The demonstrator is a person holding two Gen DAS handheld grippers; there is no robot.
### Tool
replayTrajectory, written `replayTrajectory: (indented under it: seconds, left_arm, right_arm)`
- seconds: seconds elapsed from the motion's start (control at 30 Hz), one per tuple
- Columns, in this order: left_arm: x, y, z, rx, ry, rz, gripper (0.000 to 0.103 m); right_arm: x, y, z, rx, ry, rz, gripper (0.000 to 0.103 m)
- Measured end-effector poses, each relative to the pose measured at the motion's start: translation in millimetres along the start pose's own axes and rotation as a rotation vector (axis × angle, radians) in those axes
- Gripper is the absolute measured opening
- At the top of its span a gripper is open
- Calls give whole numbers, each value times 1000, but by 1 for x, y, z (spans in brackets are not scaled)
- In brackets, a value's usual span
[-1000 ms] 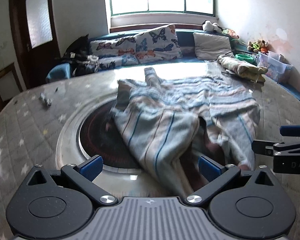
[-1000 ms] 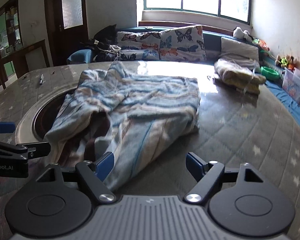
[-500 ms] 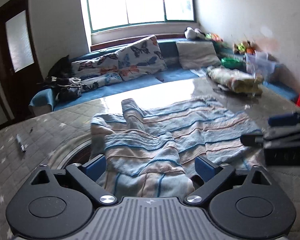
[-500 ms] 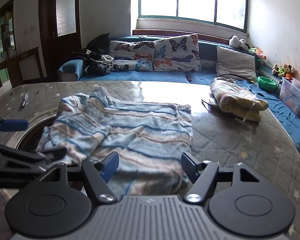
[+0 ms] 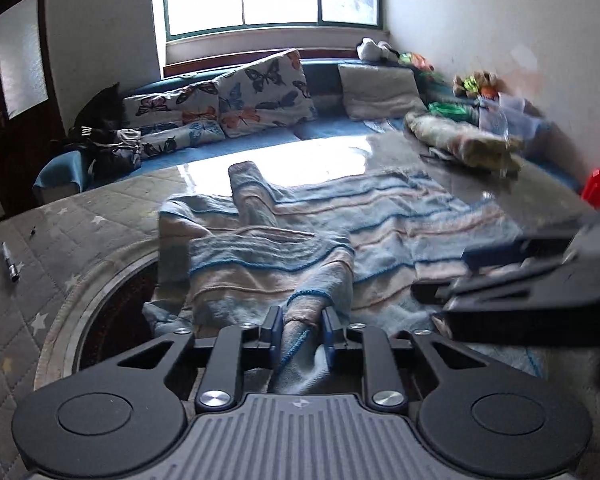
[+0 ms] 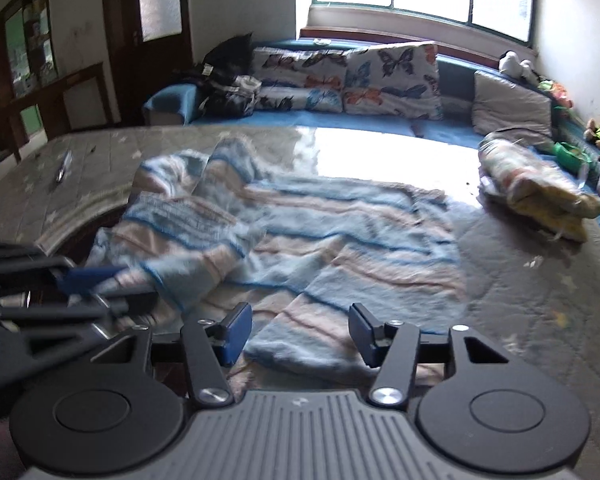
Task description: Fold clothes
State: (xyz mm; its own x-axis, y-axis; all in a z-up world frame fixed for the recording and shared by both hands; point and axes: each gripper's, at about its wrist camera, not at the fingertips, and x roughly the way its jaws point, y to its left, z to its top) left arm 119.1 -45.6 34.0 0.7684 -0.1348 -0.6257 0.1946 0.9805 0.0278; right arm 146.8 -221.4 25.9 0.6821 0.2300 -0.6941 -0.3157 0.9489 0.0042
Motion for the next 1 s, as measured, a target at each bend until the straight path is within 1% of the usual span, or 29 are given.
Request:
replayTrajectory:
  seconds: [0.13, 0.17, 0.2, 0.27, 0.3, 0.33, 0.5, 0.63, 0.7, 0.87, 0.93, 0.97, 1.0]
  left_arm:
    - [-8, 9, -1, -34, -17, 10, 17]
    - [-10, 11, -1, -44, -24, 12, 16]
    - [-14, 13, -1, -55, -32, 16, 16]
    - [-21, 18, -2, -83, -48, 24, 15]
    - [-26, 22, -2, -97, -57, 26, 15]
    - [-30, 25, -3, -110, -66, 29, 15]
    - [-52, 45, -11, -172, -95, 62, 14]
    - [-69, 59, -24, -213, -108, 91, 13]
    - [-78, 67, -32, -243, -109, 99, 13]
    - [-95, 86, -56, -313, -91, 129, 12]
    - [-98, 93, -62, -354, -80, 128, 12]
    - [-99, 96, -65, -370, -75, 128, 12]
    - [-100, 98, -66, -378, -72, 131, 12]
  right_arm:
    - [11, 4, -6, -17, 9, -35, 39]
    - [10, 4, -7, -21, 4, -42, 32]
    - [8, 3, -7, -21, 2, -43, 22]
    - [3, -2, -7, 4, -5, -28, 15]
    - [-1, -6, -7, 22, -9, -21, 7]
    - [-5, -9, -7, 33, -15, -18, 5]
    - [-26, -17, -11, 60, -53, -59, 3]
    - [-39, -29, -15, 97, -70, -56, 3]
    - [-42, -34, -16, 111, -78, -69, 8]
    - [-41, -49, -18, 151, -75, -75, 9]
    - [-41, -46, -14, 147, -81, -59, 9]
    - [-41, -40, -11, 132, -85, -48, 11]
    - [-39, -35, -9, 120, -86, -39, 16]
